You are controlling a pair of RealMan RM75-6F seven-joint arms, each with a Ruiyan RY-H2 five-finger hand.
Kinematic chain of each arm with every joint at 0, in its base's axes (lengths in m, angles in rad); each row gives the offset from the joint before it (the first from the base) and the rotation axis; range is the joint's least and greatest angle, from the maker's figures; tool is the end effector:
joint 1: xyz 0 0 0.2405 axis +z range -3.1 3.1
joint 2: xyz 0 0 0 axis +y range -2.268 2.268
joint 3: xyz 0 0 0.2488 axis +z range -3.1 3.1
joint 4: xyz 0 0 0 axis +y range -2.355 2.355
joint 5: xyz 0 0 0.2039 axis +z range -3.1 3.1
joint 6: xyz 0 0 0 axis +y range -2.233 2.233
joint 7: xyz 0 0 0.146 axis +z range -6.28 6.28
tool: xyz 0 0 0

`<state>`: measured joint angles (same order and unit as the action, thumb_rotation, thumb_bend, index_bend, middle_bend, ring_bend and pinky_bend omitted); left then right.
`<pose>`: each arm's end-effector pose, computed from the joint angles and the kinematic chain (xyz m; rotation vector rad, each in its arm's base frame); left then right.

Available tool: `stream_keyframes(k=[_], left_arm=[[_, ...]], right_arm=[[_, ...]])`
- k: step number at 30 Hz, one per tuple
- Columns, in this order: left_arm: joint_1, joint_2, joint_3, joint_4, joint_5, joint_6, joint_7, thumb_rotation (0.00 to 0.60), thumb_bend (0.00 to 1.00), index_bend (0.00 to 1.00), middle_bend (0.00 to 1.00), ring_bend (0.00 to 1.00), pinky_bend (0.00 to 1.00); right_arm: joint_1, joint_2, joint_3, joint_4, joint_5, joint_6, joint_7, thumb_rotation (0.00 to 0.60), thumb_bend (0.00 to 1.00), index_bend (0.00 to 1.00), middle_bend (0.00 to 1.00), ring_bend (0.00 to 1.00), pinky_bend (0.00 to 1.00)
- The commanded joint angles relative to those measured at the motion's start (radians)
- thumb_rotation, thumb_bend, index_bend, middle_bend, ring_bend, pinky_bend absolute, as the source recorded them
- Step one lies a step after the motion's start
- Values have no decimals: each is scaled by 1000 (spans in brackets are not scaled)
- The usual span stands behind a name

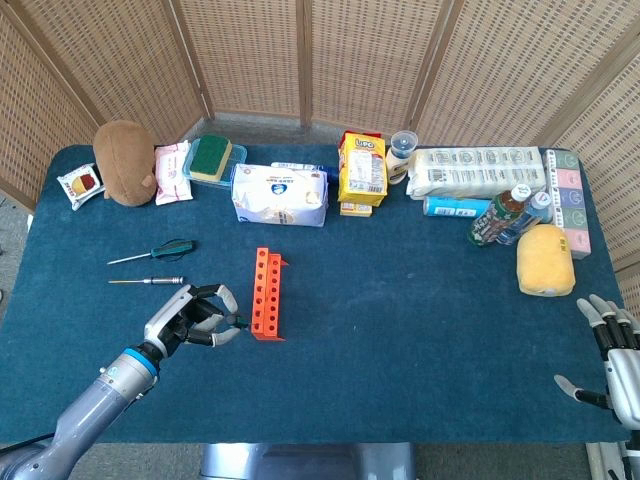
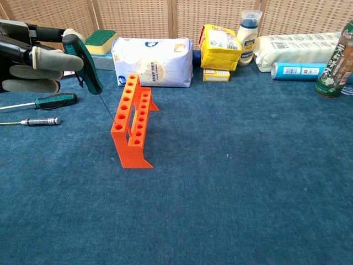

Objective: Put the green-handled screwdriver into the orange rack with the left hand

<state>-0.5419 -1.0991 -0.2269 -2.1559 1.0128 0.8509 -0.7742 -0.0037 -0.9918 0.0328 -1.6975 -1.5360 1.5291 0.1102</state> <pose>-0.1197 0.2521 0.0739 -1.0357 -2.4320 -1.3961 -0.3025 -0.1514 0.1941 1.3262 -0.9723 0.9297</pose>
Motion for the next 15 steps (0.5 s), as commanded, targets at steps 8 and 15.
stream_keyframes(k=[8,15], left_arm=[[-3,-16,-9,-6,-28,-15,47,600,322,642,1000,1000,1000],[-3,-30,-14,-9,-50,-4,86,600,321,642,1000,1000,1000]], right_arm=[[0,4,3,5,6,0,20,600,0,41,43,35,0],[-1,6,3,4,3,2,24,600,0,41,43,35,0]])
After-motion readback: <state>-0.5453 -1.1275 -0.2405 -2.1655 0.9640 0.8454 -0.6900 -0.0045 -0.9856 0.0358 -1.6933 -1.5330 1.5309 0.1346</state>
